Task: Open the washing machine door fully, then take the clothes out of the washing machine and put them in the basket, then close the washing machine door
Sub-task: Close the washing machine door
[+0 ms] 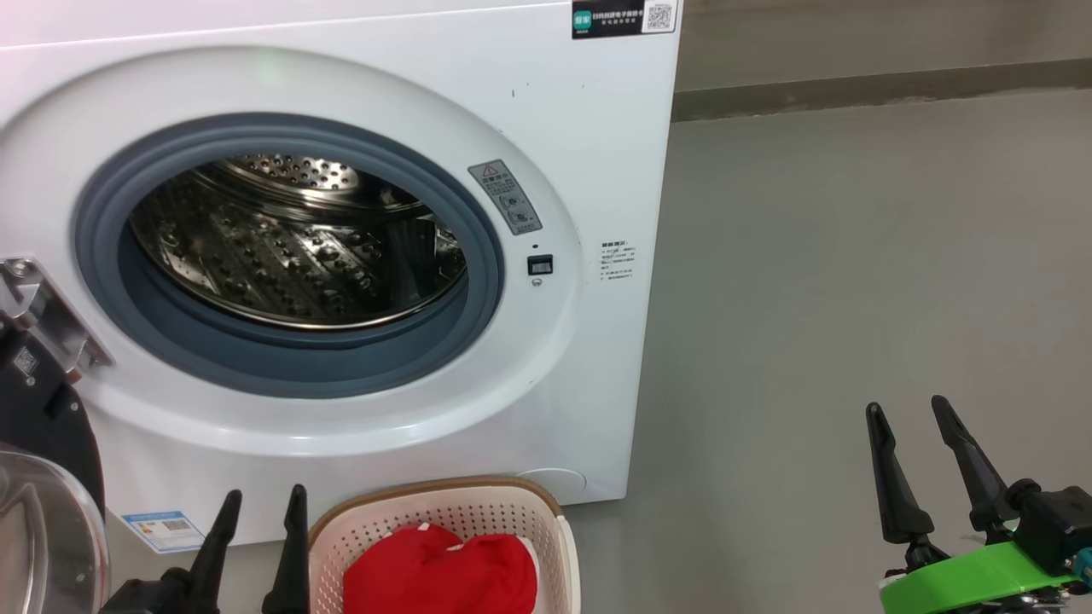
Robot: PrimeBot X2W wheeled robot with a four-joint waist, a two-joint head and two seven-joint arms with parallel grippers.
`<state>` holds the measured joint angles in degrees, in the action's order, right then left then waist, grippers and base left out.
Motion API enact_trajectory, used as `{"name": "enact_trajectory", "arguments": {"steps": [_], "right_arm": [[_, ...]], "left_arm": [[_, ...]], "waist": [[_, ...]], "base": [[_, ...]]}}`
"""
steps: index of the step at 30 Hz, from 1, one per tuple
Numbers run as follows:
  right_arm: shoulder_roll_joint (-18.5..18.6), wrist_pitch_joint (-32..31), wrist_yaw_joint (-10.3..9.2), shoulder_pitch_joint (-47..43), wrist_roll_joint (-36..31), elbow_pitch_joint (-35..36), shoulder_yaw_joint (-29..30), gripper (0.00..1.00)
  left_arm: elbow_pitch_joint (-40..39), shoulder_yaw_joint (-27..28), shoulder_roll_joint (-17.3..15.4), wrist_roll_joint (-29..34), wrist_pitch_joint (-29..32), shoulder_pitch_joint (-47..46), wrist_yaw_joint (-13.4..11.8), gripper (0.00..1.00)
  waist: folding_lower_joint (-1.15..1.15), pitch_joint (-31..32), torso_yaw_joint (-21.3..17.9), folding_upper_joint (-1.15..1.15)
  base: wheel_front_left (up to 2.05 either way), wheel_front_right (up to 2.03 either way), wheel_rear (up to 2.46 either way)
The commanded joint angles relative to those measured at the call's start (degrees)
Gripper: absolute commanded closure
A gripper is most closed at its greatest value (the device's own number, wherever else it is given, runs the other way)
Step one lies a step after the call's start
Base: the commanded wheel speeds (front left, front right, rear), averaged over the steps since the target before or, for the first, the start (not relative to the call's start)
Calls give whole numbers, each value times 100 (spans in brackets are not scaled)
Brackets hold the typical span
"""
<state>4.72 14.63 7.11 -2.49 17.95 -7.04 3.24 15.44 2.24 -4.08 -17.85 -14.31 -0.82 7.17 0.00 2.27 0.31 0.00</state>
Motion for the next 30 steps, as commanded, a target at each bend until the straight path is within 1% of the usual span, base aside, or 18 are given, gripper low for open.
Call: {"name": "enact_trajectory", "arguments": {"steps": [1,12,17,23,30], "right_arm": [[57,37,37,72,-46,170,-73,0],[96,37,37,20,-24,187,-57,0],[91,37,37,24,-21,177,-58,0],[90,37,37,34,-29,154,-38,0],[80,37,37,58,-34,122,-38,0]], "left_arm": [[-115,223,-93,60,-69,-34,27,0],[-137,224,-54,81,-69,13,25,0],[-187,243,-39,140,-69,30,-12,0],[-230,227,-24,169,-69,40,-16,0],[-305,185,-16,134,-69,36,-8,0]], "waist": [[0,15,14,0],[0,22,21,0],[0,20,15,0],[0,0,16,0],[0,-25,37,0]], "base": [[0,0,0],[0,0,0],[-42,42,0],[-117,117,0],[-190,190,0]]}}
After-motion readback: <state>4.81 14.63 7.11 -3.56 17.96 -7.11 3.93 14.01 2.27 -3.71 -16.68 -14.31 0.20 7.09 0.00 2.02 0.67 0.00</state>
